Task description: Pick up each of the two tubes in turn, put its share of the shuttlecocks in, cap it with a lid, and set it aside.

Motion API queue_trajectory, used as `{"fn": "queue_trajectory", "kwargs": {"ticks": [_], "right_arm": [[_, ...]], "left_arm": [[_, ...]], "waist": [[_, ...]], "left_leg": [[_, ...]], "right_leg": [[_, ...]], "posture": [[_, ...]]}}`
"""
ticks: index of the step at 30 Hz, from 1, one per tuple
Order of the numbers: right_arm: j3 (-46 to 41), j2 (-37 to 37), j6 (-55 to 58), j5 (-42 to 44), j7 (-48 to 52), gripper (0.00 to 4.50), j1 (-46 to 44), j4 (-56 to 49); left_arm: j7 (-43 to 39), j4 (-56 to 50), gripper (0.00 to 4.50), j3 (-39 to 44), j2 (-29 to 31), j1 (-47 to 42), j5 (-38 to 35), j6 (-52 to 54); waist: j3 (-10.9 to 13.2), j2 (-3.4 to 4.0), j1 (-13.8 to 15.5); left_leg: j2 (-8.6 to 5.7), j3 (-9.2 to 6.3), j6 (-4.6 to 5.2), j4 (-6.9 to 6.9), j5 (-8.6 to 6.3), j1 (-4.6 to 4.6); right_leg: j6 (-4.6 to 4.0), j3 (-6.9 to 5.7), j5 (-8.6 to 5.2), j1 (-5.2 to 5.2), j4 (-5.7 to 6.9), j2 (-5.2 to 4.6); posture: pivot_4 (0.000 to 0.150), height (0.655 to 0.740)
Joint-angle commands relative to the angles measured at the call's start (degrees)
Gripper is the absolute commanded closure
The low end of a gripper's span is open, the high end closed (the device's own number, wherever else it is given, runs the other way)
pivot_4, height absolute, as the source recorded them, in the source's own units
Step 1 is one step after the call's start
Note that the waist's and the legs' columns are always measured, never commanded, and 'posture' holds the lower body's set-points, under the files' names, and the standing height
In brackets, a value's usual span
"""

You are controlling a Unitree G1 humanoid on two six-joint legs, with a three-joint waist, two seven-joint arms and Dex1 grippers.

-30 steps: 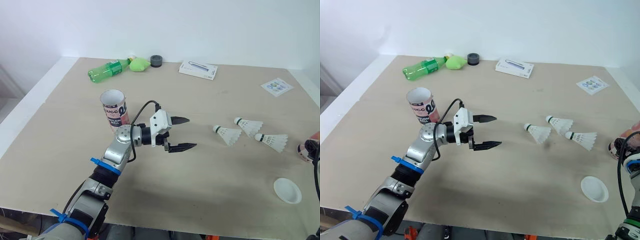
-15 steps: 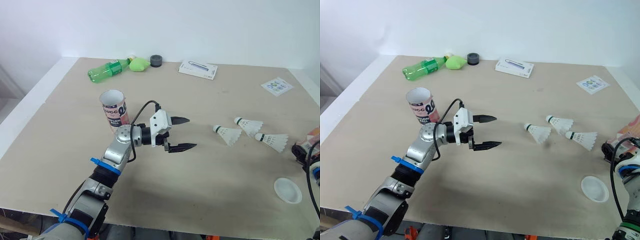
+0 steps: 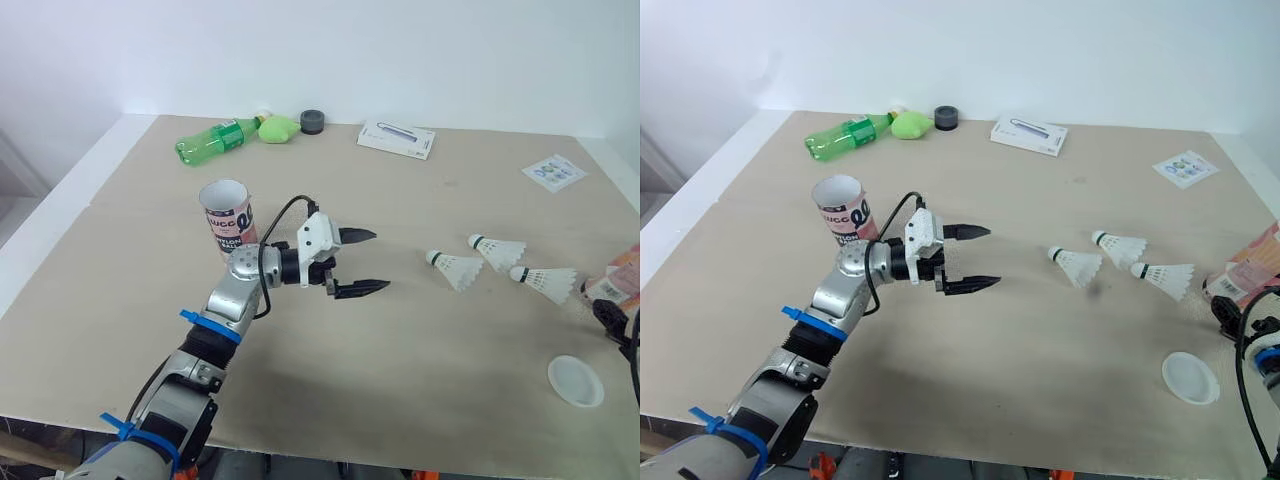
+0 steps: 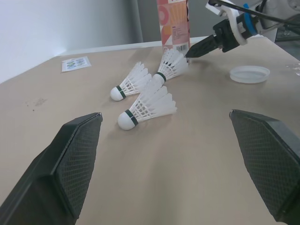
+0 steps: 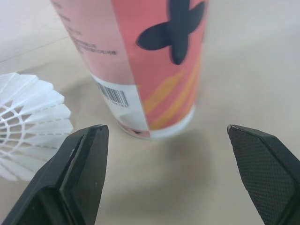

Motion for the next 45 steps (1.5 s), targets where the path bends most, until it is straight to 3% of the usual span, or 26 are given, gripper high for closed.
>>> {"fn": "queue_trajectory", "kwargs": {"ticks": [1,10,14,17,22,25,29,34,45], "right_arm": [[-5.4,-0.09,2.7,5.7,4.9,0.17,5.89,-11.19],[-13.02,2.86,0.78,24.33,22.54,0.17,24.1,-42.29],[-3.84,-0.44,0.13,29.31,23.79,0.17,23.16,-51.16],[11.21,-2.15,-0.5,23.79,22.62,0.17,16.04,-49.55],[24.03,-2.79,-2.83,17.97,23.96,0.17,5.92,-42.01],[31.79,-3.15,-5.19,13.88,27.42,0.17,-1.22,-36.69],[36.03,-2.12,-8.01,10.77,30.09,0.17,-3.02,-33.94],[39.4,-0.35,-9.68,9.37,31.05,0.17,-3.68,-32.96],[44.15,2.33,-10.3,8.32,29.96,0.17,-5.62,-36.76]], "left_arm": [[-1.45,-3.11,0.0,2.1,1.69,-0.66,-2.4,1.51],[-1.34,-17.58,0.0,6.34,11.11,10.25,-9.14,14.81],[1.19,-29.31,0.0,10.39,17.01,22.05,-11.93,19.79],[4.64,-35.55,0.0,11.87,18.65,29.31,-11.48,20.3],[8.42,-39.21,0.0,14.47,19.61,35.29,-11.4,20.37],[10.59,-39.34,0.0,22.33,20.68,43.81,-11.81,16.41],[20.88,-40.62,0.0,32.05,16.52,53.62,-10.97,14.71],[27.08,-37.98,0.0,33.4,14.42,54.9,-7.93,13.27],[28.72,-30.56,0.0,26.83,15.35,40.75,-4.78,12.21]], "waist": [[0.0,0.0,-0.01],[-0.03,0.13,-0.24],[0.02,-0.07,-0.32],[0.06,-0.25,-0.16],[0.15,-0.53,0.77],[0.15,-0.54,0.61],[0.17,-0.61,0.01],[0.17,-0.62,1.23],[0.18,-0.64,1.28]], "left_leg": [[0.0,0.0,0.0,0.0,0.0,-0.02],[0.14,-0.08,-0.02,-0.09,-0.01,0.06],[0.24,-0.01,-0.04,-0.02,0.0,0.09],[0.36,0.02,-0.04,-0.01,0.05,0.11],[0.29,0.03,-0.14,0.01,0.27,-0.02],[0.34,0.12,-0.2,-0.05,0.24,-0.08],[0.62,0.34,-0.26,-0.15,0.04,0.0],[0.46,-0.04,-0.28,-0.14,-0.05,-0.12],[0.5,0.09,-0.36,-0.06,0.15,-0.06]], "right_leg": [[0.0,0.0,0.0,-0.01,0.0,0.0],[-0.1,-0.08,-0.08,0.01,0.01,0.09],[-0.16,-0.06,0.01,0.04,0.0,0.07],[-0.43,-0.12,0.02,-0.01,-0.01,0.08],[-0.48,-0.21,0.01,-0.04,-0.04,-0.05],[-0.48,-0.19,0.01,-0.09,-0.18,-0.05],[-0.58,-0.21,0.16,-0.15,-0.24,0.01],[-0.63,-0.43,-0.02,-0.09,-0.19,0.06],[-0.57,-0.38,0.06,-0.09,-0.2,0.05]], "posture": [[0.15,0.7294],[0.15,0.7294],[0.15,0.7294],[0.15,0.7294],[0.15,0.7294],[0.15,0.7294],[0.15,0.7294],[0.15,0.7294],[0.15,0.7294]]}}
